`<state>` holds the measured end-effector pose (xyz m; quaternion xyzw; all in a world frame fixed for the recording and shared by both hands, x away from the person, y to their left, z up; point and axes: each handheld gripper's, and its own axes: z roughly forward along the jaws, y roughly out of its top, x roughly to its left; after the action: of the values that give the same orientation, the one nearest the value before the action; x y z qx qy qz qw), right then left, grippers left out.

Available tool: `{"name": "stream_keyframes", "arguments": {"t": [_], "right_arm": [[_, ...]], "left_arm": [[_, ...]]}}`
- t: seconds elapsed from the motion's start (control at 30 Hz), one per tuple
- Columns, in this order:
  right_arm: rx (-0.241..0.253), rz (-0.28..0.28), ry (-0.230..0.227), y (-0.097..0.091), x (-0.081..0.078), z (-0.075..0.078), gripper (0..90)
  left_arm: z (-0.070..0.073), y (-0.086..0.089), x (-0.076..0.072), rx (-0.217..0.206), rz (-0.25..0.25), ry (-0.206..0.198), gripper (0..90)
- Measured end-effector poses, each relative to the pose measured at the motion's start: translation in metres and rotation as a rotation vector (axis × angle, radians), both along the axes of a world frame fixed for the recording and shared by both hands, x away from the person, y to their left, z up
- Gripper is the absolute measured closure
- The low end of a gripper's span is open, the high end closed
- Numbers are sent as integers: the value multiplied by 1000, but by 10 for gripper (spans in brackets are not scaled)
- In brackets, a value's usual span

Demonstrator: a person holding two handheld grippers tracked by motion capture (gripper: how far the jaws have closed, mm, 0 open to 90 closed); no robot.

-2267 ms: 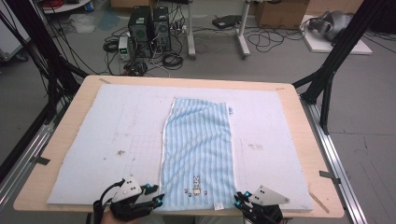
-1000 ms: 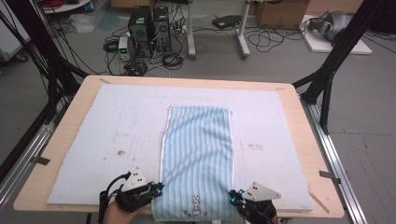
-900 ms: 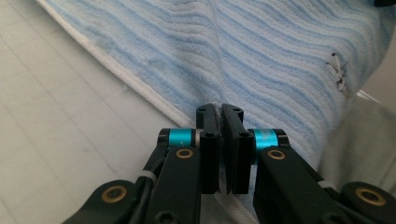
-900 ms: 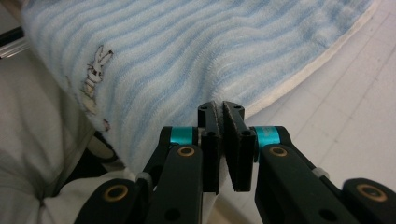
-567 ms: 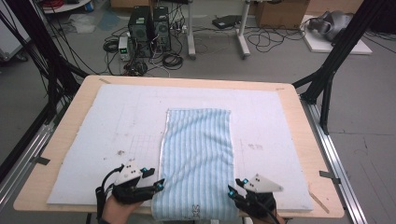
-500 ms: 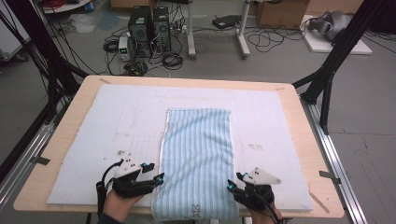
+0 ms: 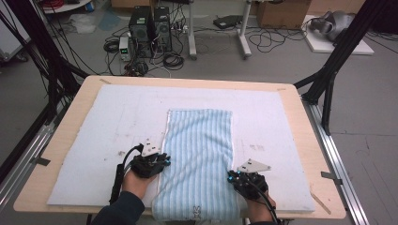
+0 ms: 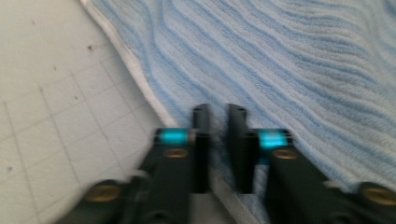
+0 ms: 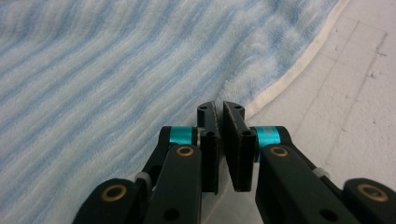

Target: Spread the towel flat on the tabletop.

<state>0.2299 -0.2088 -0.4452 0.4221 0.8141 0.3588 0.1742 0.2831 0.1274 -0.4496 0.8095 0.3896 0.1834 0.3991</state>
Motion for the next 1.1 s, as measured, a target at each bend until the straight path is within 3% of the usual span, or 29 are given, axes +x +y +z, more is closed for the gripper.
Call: {"name": "stream_keyframes", "arguments": {"t": [0.17, 0.4, 0.47, 0.5, 0.53, 0.57, 0.6, 0.7, 0.8, 0.87, 0.9, 1.0, 1.1], "right_arm": [[-2, 28, 5, -4, -8, 1, 862], [-17, 82, 14, -8, -33, 5, 861], [-29, 91, 14, -6, -39, 8, 859], [-25, 94, 15, -6, -41, 9, 847], [-21, 90, 8, -6, -41, 11, 816], [-9, 81, 0, -7, -39, 12, 767], [3, 73, -3, -7, -36, 13, 718], [30, 33, -17, -8, -21, 16, 654], [47, -7, -35, -7, -2, 20, 580], [51, -32, -58, -5, 12, 24, 471], [54, -47, -75, -4, 18, 26, 418], [66, -74, -107, -3, 36, 35, 347], [67, -102, -116, -4, 55, 43, 348]], "left_arm": [[4, 7, -4, 11, -9, 37, 886], [6, 23, -22, -3, -87, 61, 885], [7, 25, -23, -27, -103, 78, 875], [9, 26, -22, -43, -91, 69, 811], [10, 27, -20, -61, -68, 54, 685], [11, 28, -18, -70, -57, 39, 599], [13, 30, -15, -91, -41, 15, 575], [18, 38, -3, -156, -10, -15, 517], [24, 43, 9, -163, -14, -58, 485], [30, 48, 15, -225, -11, -96, 460], [35, 48, 21, -214, -11, -109, 438], [45, 48, 35, -247, -33, -110, 425], [49, 46, 52, -255, -30, -103, 374]]}}
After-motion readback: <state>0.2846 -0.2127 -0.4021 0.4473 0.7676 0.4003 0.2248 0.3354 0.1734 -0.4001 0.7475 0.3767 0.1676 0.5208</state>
